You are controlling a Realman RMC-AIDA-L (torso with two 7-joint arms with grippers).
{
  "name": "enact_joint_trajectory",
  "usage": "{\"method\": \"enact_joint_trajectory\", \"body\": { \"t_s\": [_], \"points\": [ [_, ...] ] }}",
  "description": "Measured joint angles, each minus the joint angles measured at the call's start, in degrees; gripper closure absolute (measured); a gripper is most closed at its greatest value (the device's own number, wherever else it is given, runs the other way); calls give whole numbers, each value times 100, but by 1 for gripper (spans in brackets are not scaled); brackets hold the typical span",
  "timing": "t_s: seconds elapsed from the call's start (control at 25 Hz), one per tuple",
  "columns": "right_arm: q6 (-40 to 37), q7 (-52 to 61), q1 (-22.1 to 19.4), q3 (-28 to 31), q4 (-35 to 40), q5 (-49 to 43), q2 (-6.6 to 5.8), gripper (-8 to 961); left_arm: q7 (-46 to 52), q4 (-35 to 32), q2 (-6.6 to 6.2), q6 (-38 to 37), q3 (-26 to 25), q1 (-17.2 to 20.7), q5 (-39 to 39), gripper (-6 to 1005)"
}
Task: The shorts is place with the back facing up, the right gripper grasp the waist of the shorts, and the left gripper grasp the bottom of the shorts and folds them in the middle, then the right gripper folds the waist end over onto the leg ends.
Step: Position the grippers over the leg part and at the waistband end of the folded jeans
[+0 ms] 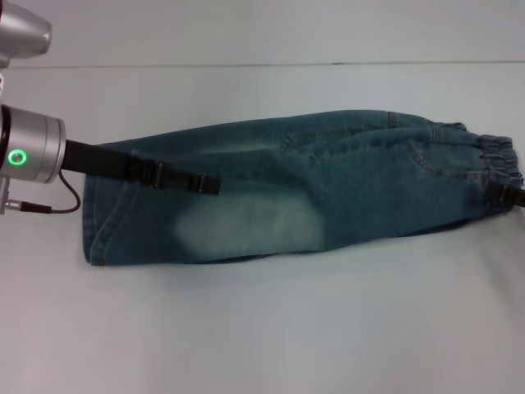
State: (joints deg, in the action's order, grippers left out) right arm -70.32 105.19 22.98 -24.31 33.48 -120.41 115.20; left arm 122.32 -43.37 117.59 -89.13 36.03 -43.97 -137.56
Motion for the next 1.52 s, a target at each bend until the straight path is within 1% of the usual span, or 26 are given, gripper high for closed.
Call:
{"method": "enact_joint_trajectory", "body": {
  "t_s": [0.12,0.28,0.76,1.0,1.44,1.52],
  "points": [
    [58,-13,44,-7,-85,-2,-30,65,1,0,1,-5,0,10,-17,235],
    [113,-53,105,-49,-163,-9,-40,66,2,3,4,-11,0,29,-20,113],
    [128,-51,162,-100,-216,-9,-31,101,2,5,-11,-30,0,24,-43,113],
    [127,-10,150,-96,-219,-9,-33,285,2,5,-13,-30,0,2,-43,112],
    [134,-45,178,-74,-220,13,-41,537,0,4,5,-35,14,17,-43,113],
    [133,-58,180,-74,-214,24,-41,633,-9,4,14,-35,15,24,-43,113]
  ]
}}
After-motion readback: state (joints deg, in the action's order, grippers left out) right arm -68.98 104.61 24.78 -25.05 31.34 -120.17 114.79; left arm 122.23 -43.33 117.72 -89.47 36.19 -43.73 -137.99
